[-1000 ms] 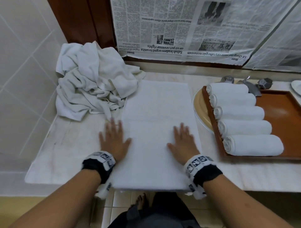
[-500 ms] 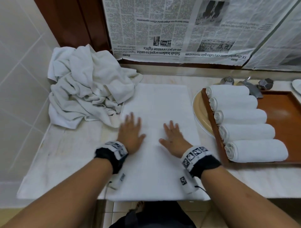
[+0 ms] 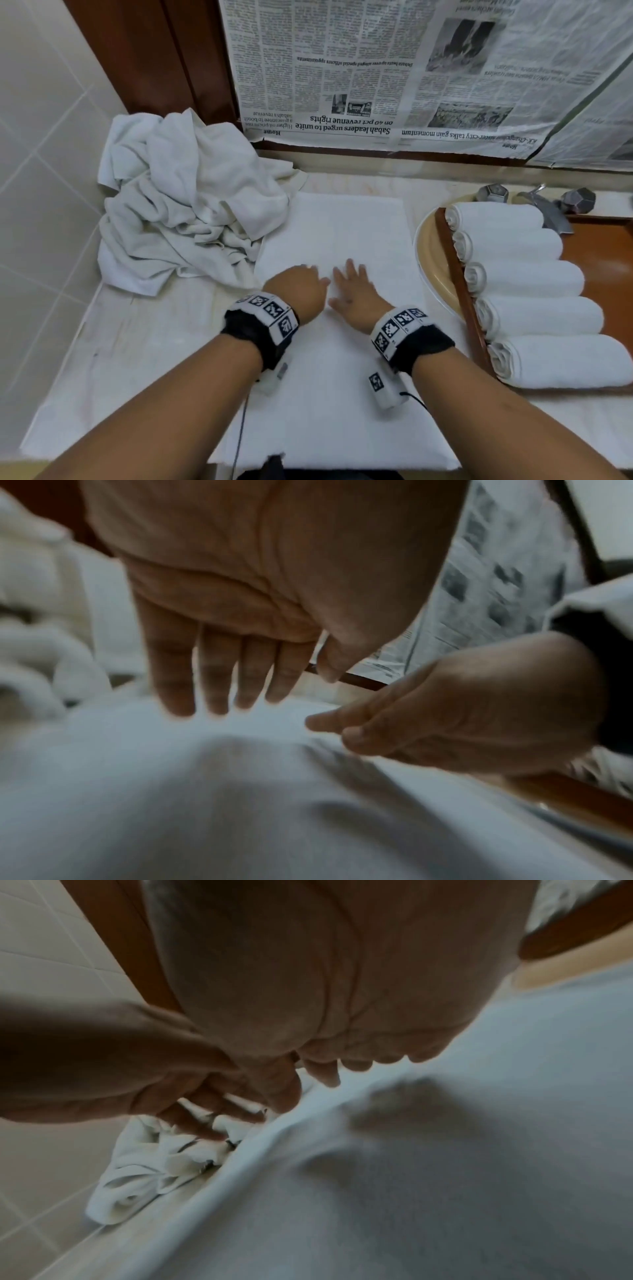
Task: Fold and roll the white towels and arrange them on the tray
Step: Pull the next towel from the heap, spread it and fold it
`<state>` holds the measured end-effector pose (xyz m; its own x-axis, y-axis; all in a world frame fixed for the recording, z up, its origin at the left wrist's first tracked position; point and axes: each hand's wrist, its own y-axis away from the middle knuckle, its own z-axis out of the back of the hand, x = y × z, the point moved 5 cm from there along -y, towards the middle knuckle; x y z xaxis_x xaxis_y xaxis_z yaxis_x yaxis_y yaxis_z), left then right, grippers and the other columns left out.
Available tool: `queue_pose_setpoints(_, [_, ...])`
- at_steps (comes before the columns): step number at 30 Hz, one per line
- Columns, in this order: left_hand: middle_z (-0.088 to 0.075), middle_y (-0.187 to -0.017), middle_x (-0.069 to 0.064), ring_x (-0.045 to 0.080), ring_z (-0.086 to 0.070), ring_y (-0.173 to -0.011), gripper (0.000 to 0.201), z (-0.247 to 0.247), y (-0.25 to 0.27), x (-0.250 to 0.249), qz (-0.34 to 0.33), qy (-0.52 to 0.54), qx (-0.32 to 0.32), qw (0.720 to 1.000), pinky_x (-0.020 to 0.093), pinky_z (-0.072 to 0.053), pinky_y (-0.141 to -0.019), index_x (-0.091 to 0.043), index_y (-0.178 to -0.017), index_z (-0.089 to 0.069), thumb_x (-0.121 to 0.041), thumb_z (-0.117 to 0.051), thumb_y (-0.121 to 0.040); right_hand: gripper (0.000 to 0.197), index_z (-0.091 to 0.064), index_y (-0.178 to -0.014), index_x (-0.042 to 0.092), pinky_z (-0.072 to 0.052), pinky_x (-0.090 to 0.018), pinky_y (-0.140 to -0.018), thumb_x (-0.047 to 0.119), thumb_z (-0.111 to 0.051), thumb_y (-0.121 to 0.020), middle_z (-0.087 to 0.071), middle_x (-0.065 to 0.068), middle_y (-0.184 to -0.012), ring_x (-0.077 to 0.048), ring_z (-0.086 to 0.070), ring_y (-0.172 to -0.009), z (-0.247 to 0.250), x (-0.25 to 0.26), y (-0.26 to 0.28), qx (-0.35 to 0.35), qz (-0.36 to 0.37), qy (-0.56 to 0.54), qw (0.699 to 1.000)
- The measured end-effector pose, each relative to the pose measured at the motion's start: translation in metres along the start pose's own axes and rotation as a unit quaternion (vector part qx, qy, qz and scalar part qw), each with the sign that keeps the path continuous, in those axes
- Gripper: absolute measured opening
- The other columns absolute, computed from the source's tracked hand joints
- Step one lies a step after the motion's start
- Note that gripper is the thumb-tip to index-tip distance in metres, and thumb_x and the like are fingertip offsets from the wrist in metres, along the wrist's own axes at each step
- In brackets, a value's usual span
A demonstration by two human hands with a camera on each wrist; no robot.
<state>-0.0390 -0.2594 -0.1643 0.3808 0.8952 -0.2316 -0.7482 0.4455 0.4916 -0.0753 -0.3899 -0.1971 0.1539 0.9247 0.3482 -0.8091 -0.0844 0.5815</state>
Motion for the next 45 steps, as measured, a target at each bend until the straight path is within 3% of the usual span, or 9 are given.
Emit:
queue_pose_setpoints(5, [0.027,-0.16,0.01,0.031,0.017,-0.149,0.08,-0.021,-0.017,0.093,0.106,-0.013,0.041,0.993,0.042,0.005,-0.12,-0.014,-0.154,0.017,-0.057,-0.024,-0.101,0.075,0.014,-0.157,0.018,-0.004,-0.051,-0.121,0.039,-0.036,-0.105,0.03,-0.009,-0.16,-0.032,0.017,-0.151,0.019,-0.065,-0.012,0.005,-0.096,0.055,0.994])
queue_pose_setpoints(8, [-0.01,-0.162,0.019,0.032,-0.016,-0.149,0.073,0.007,-0.017,0.102,0.162,-0.018,0.035,0.986,0.041,-0.021,-0.12,-0.002,-0.155,-0.011,-0.046,-0.035,-0.102,0.073,0.009,-0.158,0.015,-0.004,-0.048,-0.123,0.036,-0.037,-0.106,0.027,-0.011,-0.162,-0.031,0.017,-0.151,0.047,-0.077,-0.017,-0.027,-0.122,-0.004,0.992])
queue_pose_setpoints(11, [-0.053,-0.14,0.011,0.028,-0.051,-0.126,0.044,0.055,-0.033,0.021,0.039,-0.037,-0.021,0.998,0.035,-0.041,-0.099,-0.012,-0.132,-0.054,-0.039,-0.034,-0.103,0.071,0.005,-0.159,0.016,-0.001,-0.046,-0.121,0.033,-0.039,-0.106,0.025,-0.009,-0.162,-0.03,0.02,-0.15,0.057,-0.037,-0.04,-0.051,-0.056,-0.015,0.997])
queue_pose_setpoints(16, [0.011,-0.164,0.005,0.025,0.008,-0.151,0.069,0.049,-0.081,0.062,0.017,-0.156,-0.042,0.987,0.046,0.003,-0.12,-0.02,-0.158,-0.002,-0.05,-0.031,-0.102,0.076,0.011,-0.158,0.023,-0.005,-0.051,-0.122,0.035,-0.041,-0.104,0.029,-0.004,-0.161,-0.029,0.018,-0.151,0.044,-0.034,-0.064,0.022,-0.048,0.059,0.997])
queue_pose_setpoints(20, [0.01,-0.165,0.001,0.023,0.008,-0.151,0.071,0.049,-0.07,0.149,0.132,-0.153,-0.052,0.978,0.046,-0.003,-0.123,-0.017,-0.157,0.004,-0.049,-0.027,-0.102,0.073,0.007,-0.158,0.02,-0.011,-0.046,-0.122,0.035,-0.04,-0.104,0.023,-0.005,-0.163,-0.028,0.01,-0.152,0.081,-0.067,-0.073,0.028,-0.102,0.053,0.993])
queue_pose_setpoints(26, [-0.057,-0.132,0.009,0.028,-0.056,-0.117,0.036,0.077,-0.101,0.053,0.072,-0.159,-0.063,0.983,0.039,-0.044,-0.096,-0.015,-0.127,-0.056,-0.034,-0.043,-0.1,0.066,-0.003,-0.16,0.026,-0.011,-0.041,-0.122,0.035,-0.04,-0.106,0.014,-0.005,-0.166,-0.025,0.006,-0.153,0.11,-0.023,-0.093,-0.019,-0.035,-0.003,0.999])
queue_pose_setpoints(31, [0.017,-0.163,0.005,0.024,0.007,-0.151,0.101,0.036,-0.13,0.074,0.0,-0.1,0.029,0.995,0.047,0.001,-0.12,-0.02,-0.156,0.012,-0.075,-0.037,-0.088,0.075,0.009,-0.158,0.028,-0.011,-0.053,-0.121,0.043,-0.04,-0.103,0.027,-0.004,-0.162,-0.028,0.015,-0.152,0.087,-0.046,-0.108,0.025,-0.05,0.092,0.994])
queue_pose_setpoints(38, [0.008,-0.165,0.007,0.024,-0.002,-0.152,0.094,0.056,-0.146,0.077,0.043,-0.086,-0.05,0.994,0.044,-0.007,-0.122,-0.013,-0.157,0.006,-0.071,-0.031,-0.092,0.073,-0.002,-0.158,0.018,-0.019,-0.048,-0.12,0.039,-0.041,-0.101,0.012,-0.011,-0.165,-0.031,-0.004,-0.151,0.136,-0.091,-0.108,-0.058,-0.19,0.079,0.977])
queue_pose_setpoints(45, [0.006,-0.164,0.01,0.027,-0.002,-0.151,0.088,0.046,-0.142,0.091,0.057,-0.015,-0.013,0.998,0.037,-0.006,-0.122,-0.009,-0.156,0.006,-0.057,-0.039,-0.098,0.08,0.009,-0.158,0.028,-0.012,-0.051,-0.121,0.046,-0.044,-0.101,0.027,-0.004,-0.162,-0.028,0.014,-0.152,0.09,-0.057,-0.1,0.006,-0.088,0.074,0.993])
